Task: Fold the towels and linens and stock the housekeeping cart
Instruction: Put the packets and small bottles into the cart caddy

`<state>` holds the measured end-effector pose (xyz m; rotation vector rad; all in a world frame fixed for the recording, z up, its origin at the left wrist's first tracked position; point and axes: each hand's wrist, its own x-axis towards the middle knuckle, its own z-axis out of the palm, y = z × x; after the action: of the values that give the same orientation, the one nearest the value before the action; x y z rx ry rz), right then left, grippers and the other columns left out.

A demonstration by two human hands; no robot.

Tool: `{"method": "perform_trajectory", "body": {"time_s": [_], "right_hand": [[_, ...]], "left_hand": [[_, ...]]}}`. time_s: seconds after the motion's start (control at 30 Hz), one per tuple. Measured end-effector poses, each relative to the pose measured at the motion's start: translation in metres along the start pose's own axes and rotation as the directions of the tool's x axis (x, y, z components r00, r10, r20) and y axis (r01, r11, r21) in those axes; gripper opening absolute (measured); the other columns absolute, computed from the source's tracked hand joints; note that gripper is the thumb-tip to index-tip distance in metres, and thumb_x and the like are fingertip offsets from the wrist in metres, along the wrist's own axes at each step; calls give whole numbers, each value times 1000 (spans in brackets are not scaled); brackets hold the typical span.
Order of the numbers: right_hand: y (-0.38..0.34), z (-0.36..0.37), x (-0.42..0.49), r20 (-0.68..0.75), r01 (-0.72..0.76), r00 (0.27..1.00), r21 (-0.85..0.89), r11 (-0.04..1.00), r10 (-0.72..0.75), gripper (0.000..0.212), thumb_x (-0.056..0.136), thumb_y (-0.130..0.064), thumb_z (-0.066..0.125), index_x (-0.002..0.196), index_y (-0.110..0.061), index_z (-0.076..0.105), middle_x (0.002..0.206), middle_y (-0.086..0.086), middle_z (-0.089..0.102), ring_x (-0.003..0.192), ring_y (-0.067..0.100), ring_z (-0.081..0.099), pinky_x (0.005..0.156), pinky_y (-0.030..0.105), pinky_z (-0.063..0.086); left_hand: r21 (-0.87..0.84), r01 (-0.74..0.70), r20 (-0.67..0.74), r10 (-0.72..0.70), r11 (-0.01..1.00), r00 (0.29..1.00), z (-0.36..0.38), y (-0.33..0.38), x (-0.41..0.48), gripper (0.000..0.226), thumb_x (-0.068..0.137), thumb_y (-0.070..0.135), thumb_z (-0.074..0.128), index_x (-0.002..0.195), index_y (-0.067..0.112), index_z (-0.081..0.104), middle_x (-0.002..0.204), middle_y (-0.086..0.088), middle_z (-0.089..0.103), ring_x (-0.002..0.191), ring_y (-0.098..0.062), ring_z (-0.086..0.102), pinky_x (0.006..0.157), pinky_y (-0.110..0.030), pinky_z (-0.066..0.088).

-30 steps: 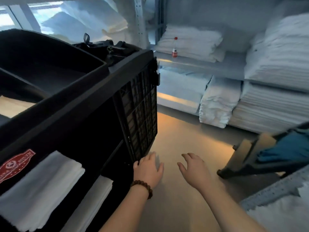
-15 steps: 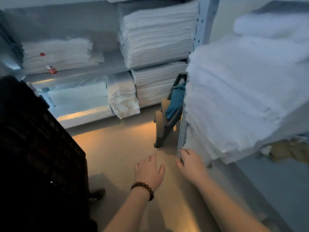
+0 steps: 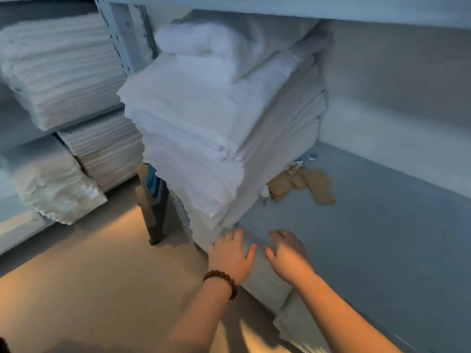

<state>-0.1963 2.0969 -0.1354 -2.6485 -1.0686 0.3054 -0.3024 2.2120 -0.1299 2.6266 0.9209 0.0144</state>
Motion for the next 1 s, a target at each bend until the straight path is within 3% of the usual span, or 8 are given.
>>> {"method": "perform_trajectory", "body": {"time_s": [0.3,0.53,0.77,1.0], "right_hand": [[99,-17,-23,-65,-156,986,-9,988,155,45,95,-38,46,137,-20,46,138,1,48,127,20,43,103,32,35],[111,-10,-8,-45,-216,975,3,976,216,45,97,-39,42,138,-21,44,139,1,46,129,19,41,105,32,34],[132,-8,38,-57,-326,942,68,943,330,46,98,-36,44,139,-16,43,141,5,45,130,24,39,107,37,35],[179,-1,102,-136,-354,923,61,933,359,47,95,-38,50,137,-17,47,140,9,46,128,28,39,104,42,38]], "left_hand": [[1,-152,37,152,988,988,35,87,17,64,95,56,36,150,24,29,147,2,44,132,-21,42,105,-38,28],[59,-191,216,175,980,961,39,102,50,66,97,57,25,153,24,15,155,2,29,140,-21,29,115,-44,21],[57,-347,189,331,936,925,35,103,103,60,98,49,34,148,18,26,146,-8,39,130,-27,37,106,-41,31],[111,-356,176,334,928,926,71,134,164,69,95,50,38,151,17,17,156,-16,18,140,-35,20,115,-48,17]]}}
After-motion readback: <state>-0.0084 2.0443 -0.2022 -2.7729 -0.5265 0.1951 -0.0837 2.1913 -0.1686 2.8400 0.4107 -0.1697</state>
